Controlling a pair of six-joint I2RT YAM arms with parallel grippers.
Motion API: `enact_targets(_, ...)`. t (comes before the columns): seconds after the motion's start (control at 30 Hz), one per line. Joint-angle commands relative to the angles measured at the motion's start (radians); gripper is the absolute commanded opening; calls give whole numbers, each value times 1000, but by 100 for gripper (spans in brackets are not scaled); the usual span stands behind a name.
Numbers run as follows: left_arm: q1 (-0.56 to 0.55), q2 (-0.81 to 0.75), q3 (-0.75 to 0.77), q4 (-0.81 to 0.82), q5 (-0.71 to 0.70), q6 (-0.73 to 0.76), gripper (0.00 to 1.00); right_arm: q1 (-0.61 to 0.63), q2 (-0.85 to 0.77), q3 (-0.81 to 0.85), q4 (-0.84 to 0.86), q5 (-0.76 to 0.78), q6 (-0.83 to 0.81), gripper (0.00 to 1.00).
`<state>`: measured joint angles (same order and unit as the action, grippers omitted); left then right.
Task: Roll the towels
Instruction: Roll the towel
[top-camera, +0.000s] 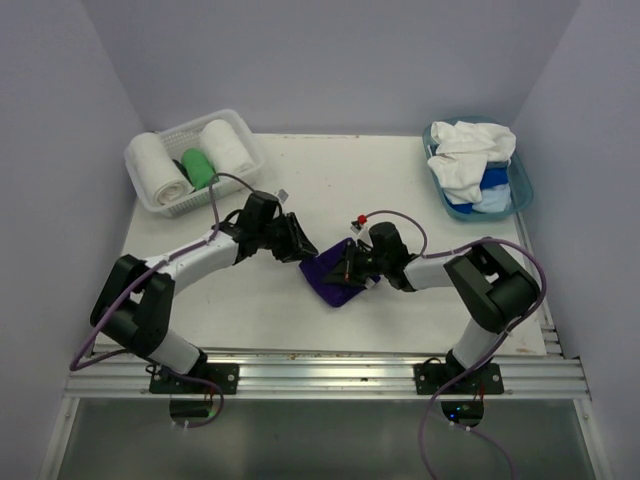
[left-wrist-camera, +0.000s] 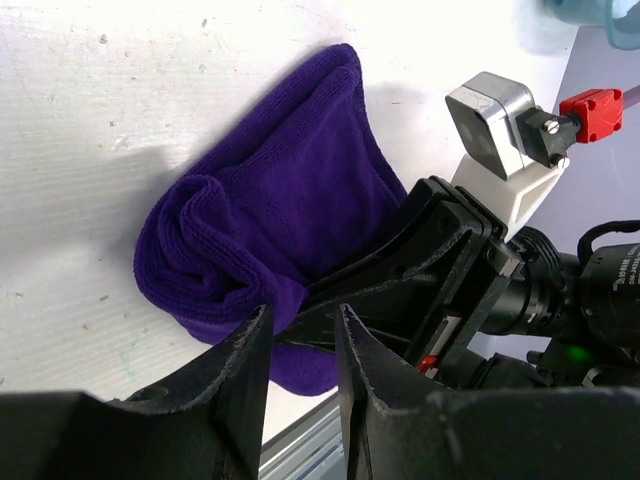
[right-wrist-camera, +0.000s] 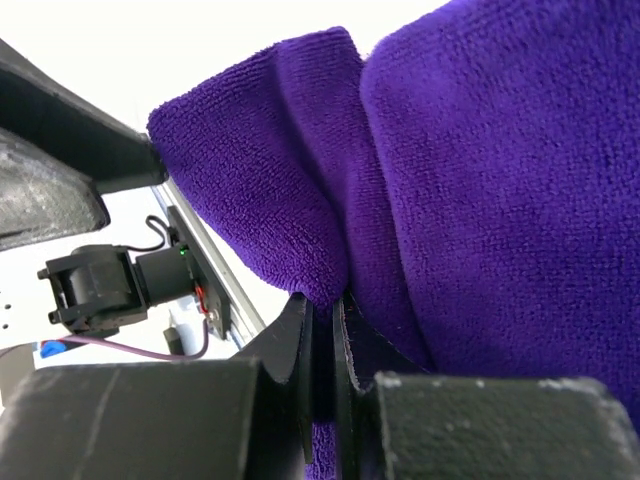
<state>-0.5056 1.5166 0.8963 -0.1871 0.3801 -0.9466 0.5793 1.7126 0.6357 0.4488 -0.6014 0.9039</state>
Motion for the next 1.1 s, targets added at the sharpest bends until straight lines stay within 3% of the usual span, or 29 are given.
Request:
enact_targets(0.0, -4, 25, 55, 41, 11, 37, 34, -10, 21, -13, 54, -32, 32, 0)
enact_targets(0.4, -5, 246, 105, 75, 8, 57, 31, -21, 4, -24, 39, -17, 33, 1)
enact_targets(0.43, -5, 257, 105, 74, 8, 58, 31, -21, -14, -28, 30, -11, 29, 6)
enact_targets(0.47, -5, 269, 107, 71, 5, 60, 31, -21, -24, -34, 25, -5, 27, 19)
enact_targets(0.57, -5, 303, 105, 69, 3, 62, 30, -21, -74, -48, -22, 26, 13, 43)
enact_targets(0.67, -5, 323, 104, 61, 3, 66, 29, -18, -177, -47, -163, 106, -52, 59)
enact_targets(0.73, -7, 330, 102, 60, 6, 71, 29, -18, -238, -41, -241, 156, -111, 64)
enact_targets(0.93, -7, 338, 96, 66, 16, 72, 28, 34, -438, 43, -524, 376, -270, 65)
enact_targets(1.07, -7, 347, 99, 64, 19, 75, 28, 157, -449, 142, -668, 546, -378, 56)
